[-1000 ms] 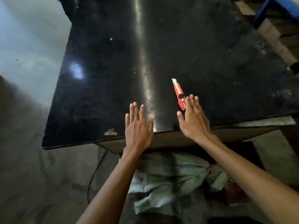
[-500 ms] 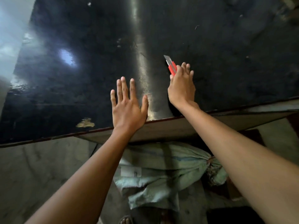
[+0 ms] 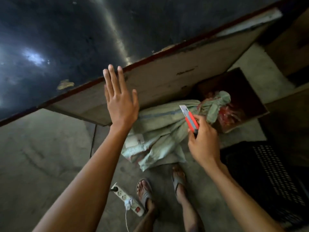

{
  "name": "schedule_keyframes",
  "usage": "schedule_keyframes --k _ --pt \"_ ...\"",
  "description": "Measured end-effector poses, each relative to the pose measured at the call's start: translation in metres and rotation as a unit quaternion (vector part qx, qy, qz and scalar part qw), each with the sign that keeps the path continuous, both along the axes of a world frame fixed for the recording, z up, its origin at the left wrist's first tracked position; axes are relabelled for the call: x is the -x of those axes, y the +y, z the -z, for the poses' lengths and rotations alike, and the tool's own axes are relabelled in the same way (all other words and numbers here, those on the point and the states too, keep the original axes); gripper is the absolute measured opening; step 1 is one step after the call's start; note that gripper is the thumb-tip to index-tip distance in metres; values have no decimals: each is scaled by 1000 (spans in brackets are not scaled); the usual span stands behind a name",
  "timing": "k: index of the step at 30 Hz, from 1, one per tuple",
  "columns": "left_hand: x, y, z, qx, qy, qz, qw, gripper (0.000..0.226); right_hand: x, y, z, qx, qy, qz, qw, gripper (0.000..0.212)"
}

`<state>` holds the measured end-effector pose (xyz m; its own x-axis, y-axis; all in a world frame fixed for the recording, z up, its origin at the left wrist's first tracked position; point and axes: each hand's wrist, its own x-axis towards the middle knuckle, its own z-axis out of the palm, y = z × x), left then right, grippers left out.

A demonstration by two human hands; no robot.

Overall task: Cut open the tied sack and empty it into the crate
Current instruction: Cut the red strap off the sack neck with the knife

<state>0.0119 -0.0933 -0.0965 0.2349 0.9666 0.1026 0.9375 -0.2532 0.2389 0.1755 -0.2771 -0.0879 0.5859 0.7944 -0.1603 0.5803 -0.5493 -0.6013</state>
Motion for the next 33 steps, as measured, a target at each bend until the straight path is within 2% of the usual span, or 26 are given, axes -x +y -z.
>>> schedule_keyframes --k 3,6,8,13,17,21,23,26,29,33 --pt "-1 -24 8 26 -1 7 1000 73 0 -25 18 43 -2 25 999 40" --pt "-9 -60 28 116 -6 76 990 84 -2 -44 29 71 23 81 994 37" --pt "-18 -87 52 172 15 127 977 81 -5 -60 37 86 36 113 989 35" --pt "-65 -115 120 261 11 156 953 74 -30 -87 79 98 40 150 983 35" --pt "-128 -97 192 207 -8 207 956 76 -60 -91 140 53 37 157 985 39" --pt "-192 -63 269 159 -17 246 956 91 -93 -79 209 -12 14 143 989 41" --pt "-217 -47 303 148 -13 257 955 101 -108 -71 239 -51 -6 130 990 42" --pt "-240 -36 345 149 -38 272 950 103 -126 -59 274 -108 -36 106 988 41" --pt "-250 -36 372 96 -100 275 951 96 -139 -48 301 -141 -86 71 984 45" --pt "-245 -32 382 18 -153 259 954 70 -143 -43 322 -176 -124 30 976 47"
